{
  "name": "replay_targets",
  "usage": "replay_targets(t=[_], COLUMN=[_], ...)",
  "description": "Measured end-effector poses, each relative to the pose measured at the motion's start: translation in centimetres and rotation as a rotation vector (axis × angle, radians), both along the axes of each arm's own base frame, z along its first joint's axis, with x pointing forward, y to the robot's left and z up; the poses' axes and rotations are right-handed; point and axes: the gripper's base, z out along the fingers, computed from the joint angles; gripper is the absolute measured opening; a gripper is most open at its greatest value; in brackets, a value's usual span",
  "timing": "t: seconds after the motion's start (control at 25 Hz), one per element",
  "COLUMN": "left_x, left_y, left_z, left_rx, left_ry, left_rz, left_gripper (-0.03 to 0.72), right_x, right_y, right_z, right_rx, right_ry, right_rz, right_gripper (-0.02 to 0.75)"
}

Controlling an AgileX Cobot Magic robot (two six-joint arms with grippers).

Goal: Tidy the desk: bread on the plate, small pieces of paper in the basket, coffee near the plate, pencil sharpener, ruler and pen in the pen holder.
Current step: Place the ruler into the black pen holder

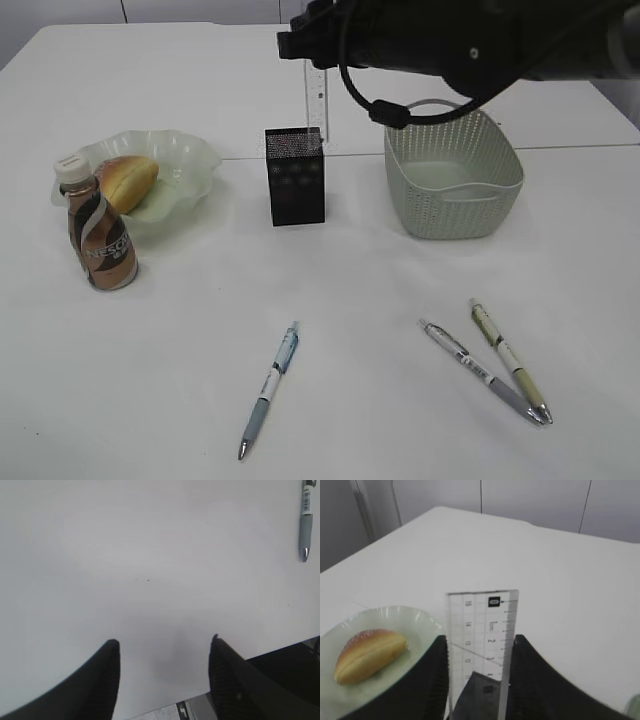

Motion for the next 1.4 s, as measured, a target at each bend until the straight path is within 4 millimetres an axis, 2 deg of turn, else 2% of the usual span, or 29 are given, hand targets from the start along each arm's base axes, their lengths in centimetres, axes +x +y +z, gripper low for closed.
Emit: replay_targets(t=[0.24, 0.44, 0.6, 0.76, 1.12, 1.4], left_x=[0.1, 0.1, 0.2, 0.3, 0.4, 0.4], left_y=[0.1, 0.1, 0.1, 0.3, 0.3, 0.4], left_z=[0.0, 0.0, 0.0, 0.1, 0.1, 0.1], left_rx=[0.009, 0.013, 0.019, 0.033, 0.043, 0.044], left_ry=[-0.012, -0.016, -0.020, -0.030, -0.042, -0.043], left_rz=[-0.002, -0.003, -0.004, -0.007, -0.009, -0.010], left_gripper=[0.416, 0.416, 0.416, 0.416, 0.416, 0.416], right_x=[1.5, 3.1, 4.7, 5.6, 6.9, 7.0], right_y=[1.1, 1.9, 2.2, 1.7, 1.4, 1.4], right_z=[-2.3, -3.8, -3.7, -3.1, -6.2, -6.6], right_rx=[0.073, 0.086, 0.093, 0.086, 0.056, 0.050], right_ry=[-0.126, -0.151, -0.172, -0.173, -0.110, -0.097], right_rz=[0.037, 0.044, 0.035, 0.014, -0.004, -0.005], right_gripper=[0.262, 0.262, 0.262, 0.262, 0.262, 0.262])
